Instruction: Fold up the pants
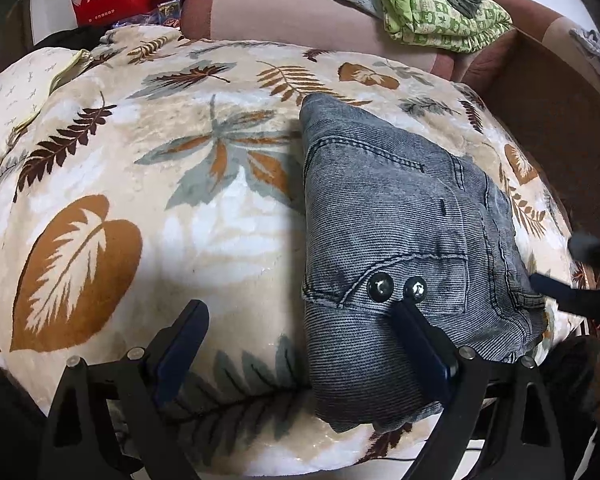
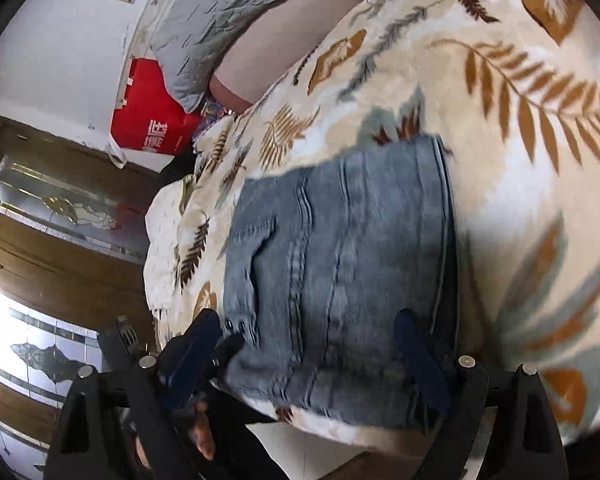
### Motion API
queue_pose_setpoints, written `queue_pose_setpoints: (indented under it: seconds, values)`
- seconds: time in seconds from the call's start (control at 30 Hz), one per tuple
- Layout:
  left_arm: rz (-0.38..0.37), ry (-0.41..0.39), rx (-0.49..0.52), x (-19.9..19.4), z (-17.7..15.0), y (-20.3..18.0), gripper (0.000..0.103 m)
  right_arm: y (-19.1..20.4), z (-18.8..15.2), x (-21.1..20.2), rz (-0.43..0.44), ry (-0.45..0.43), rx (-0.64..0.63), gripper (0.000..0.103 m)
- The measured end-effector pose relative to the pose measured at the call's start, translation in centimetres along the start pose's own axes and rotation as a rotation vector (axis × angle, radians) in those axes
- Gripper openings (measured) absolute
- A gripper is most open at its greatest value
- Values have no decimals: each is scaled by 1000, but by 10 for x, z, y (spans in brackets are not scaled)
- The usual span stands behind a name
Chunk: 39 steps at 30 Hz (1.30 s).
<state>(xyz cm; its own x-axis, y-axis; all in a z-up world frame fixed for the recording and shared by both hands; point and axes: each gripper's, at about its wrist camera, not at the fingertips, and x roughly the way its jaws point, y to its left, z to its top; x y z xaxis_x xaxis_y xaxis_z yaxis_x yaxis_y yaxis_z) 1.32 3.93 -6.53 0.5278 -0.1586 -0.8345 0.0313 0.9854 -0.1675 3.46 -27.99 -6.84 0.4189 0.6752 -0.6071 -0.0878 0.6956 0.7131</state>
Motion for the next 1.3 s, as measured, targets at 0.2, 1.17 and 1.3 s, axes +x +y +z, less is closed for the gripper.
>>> queue_pose_setpoints:
  seconds: [0.2, 1.17, 1.3]
  values:
    - [7, -2, 3, -2, -1, -1, 94, -1, -11, 7, -75, 7, -44, 91]
    - [-11, 7, 38, -4, -8, -7, 94, 18, -40, 16, -100, 57, -117, 95]
    - [-16, 9, 31, -4, -8, -6, 94, 29, -41, 15, -180, 46, -173, 95]
